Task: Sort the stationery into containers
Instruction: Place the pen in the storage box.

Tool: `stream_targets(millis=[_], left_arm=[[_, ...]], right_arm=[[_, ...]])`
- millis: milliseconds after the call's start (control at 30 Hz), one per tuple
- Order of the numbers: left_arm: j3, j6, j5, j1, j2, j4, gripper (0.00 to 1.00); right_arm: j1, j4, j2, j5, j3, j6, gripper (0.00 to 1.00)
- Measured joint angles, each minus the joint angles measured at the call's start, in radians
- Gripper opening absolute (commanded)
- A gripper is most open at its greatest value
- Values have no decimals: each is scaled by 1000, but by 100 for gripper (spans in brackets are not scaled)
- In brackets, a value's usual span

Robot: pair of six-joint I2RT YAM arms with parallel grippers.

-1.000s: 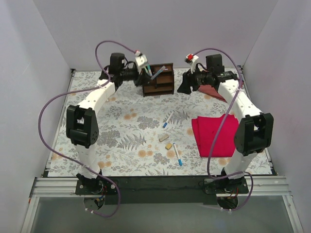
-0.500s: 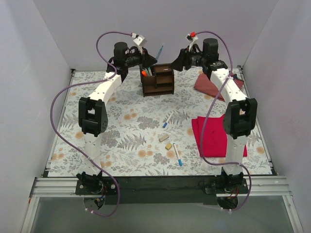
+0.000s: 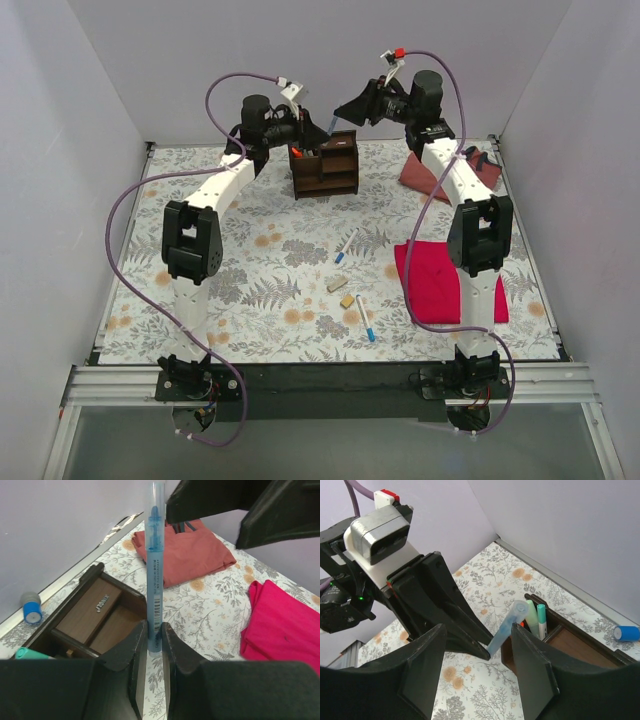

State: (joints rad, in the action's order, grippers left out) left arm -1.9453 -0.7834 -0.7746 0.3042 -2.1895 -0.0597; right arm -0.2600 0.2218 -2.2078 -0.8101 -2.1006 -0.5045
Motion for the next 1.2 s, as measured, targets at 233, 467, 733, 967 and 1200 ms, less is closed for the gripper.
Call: stream_targets(millis=[233, 467, 733, 967, 1200], left_arm=[[16, -14, 29, 26, 23, 2, 0], [43, -22, 52, 29, 46, -2, 0], [51, -26, 51, 63, 77, -13, 0], [55, -26, 57, 71, 86, -16, 0], [58, -28, 67, 71, 86, -16, 0]], right_arm=[[-7, 35, -2, 9, 5, -48, 63], [-10, 50, 0, 34, 26, -61, 58], [-11, 26, -1, 71, 51, -59, 51], [-12, 24, -1, 76, 48, -59, 50], [-8, 20, 2, 75, 55, -59, 52]])
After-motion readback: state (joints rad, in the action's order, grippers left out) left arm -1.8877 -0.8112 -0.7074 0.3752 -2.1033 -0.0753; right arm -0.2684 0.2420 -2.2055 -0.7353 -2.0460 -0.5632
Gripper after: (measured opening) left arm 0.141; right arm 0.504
